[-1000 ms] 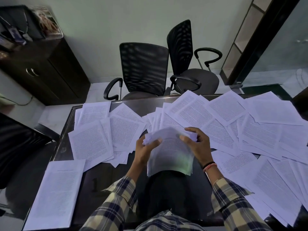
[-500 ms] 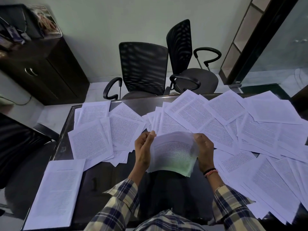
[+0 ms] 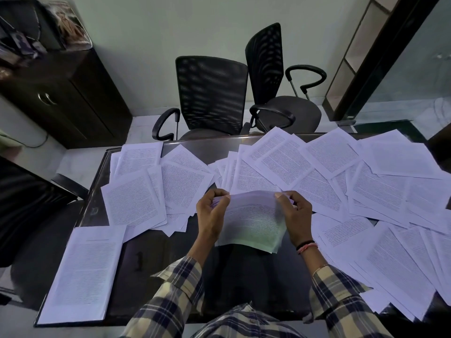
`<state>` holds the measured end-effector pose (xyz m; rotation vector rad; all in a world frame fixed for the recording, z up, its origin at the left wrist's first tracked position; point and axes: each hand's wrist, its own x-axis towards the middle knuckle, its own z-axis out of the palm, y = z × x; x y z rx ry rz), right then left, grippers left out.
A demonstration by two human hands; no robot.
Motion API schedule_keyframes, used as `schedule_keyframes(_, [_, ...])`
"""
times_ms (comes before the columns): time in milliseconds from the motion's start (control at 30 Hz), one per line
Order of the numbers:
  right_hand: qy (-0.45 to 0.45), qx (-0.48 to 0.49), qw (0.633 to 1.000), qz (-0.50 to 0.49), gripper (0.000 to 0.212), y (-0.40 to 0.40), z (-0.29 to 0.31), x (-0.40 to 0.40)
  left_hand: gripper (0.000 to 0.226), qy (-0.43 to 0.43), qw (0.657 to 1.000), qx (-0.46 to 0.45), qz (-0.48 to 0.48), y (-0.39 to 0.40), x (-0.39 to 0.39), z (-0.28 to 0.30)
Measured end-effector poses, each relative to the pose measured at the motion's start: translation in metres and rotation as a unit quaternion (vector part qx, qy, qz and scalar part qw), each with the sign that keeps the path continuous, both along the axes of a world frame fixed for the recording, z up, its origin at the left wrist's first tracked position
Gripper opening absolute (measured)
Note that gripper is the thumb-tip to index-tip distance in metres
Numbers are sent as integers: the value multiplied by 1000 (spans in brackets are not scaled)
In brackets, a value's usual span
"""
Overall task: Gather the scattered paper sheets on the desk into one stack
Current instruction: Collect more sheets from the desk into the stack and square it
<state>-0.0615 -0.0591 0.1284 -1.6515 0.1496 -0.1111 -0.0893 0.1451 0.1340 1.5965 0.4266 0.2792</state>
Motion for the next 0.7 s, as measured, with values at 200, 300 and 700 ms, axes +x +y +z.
schedule_keyframes(200, [5,6,1000,19,41,0,0,-1,12,-1,1000,21,-11,-2,-3,3])
schedule_keyframes(300, [-2,-6,1000,22,43,-1,1,-2,19,0,1000,6,3,-2,-4,2])
schedule_keyframes(700, [40,-9,999,6,32,-2,1,-4,16,1,999,45,-7,-4,-13,3])
